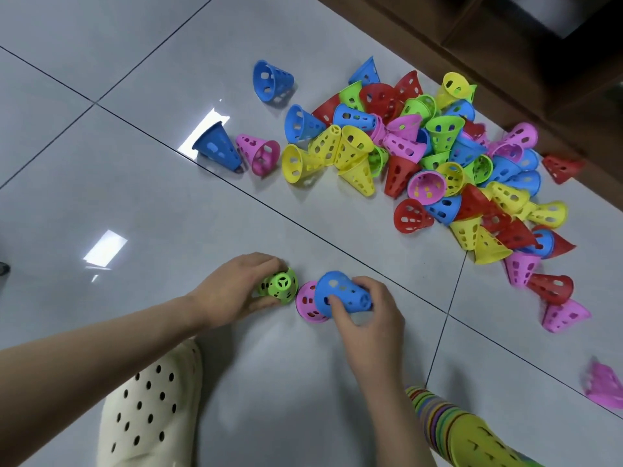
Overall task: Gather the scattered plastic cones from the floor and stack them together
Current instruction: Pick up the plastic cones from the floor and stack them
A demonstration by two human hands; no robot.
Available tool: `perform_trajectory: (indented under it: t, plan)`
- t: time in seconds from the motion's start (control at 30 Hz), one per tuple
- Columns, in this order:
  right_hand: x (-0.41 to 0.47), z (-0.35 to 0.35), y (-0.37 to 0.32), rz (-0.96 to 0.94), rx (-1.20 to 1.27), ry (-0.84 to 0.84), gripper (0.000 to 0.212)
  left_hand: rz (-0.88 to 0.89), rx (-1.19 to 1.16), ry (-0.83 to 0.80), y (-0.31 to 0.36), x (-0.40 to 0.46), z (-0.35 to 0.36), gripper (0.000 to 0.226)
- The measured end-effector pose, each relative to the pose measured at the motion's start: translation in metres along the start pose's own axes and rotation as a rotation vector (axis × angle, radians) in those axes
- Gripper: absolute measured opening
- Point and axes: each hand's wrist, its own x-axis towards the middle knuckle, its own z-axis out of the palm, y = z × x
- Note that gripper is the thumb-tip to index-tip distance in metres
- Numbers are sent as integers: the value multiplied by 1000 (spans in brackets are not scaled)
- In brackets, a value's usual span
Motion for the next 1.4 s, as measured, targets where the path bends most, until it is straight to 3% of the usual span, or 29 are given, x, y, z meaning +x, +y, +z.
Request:
perform_trajectory:
  t: [0.2, 0.43, 0.63, 0.8, 1.03, 1.13, 1.23, 1.3, 1.4]
  plan:
    - [0, 34, 28, 87, -82, -212, 37, -50, 42, 18, -7, -5, -17, 60]
    - [-6, 48, 42, 182, 20, -212, 39, -104, 252, 312, -10, 55, -45, 54]
    - [-8, 50, 42, 223, 51, -221, 39, -198, 416, 220, -9, 149, -63, 84]
    - [-8, 52, 42, 244, 54, -226, 41, -452, 391, 150, -16, 174, -64, 59]
    - [-9, 55, 40, 298, 71, -219, 42, -522, 178, 152, -16, 142, -51, 73]
    - [-4, 49, 33, 301, 106, -279, 49, -579, -68, 203, -10, 118, -48, 74]
    - [16, 36, 21, 297, 214, -370, 52, -652, -369, 361, 10, 84, -53, 67]
    - [44, 25, 16, 277, 232, -271, 38, -665, -490, 437, 23, 59, -55, 60]
    - [101, 12, 20, 281, 163, 36, 37, -612, -606, 470, 41, 31, -55, 48]
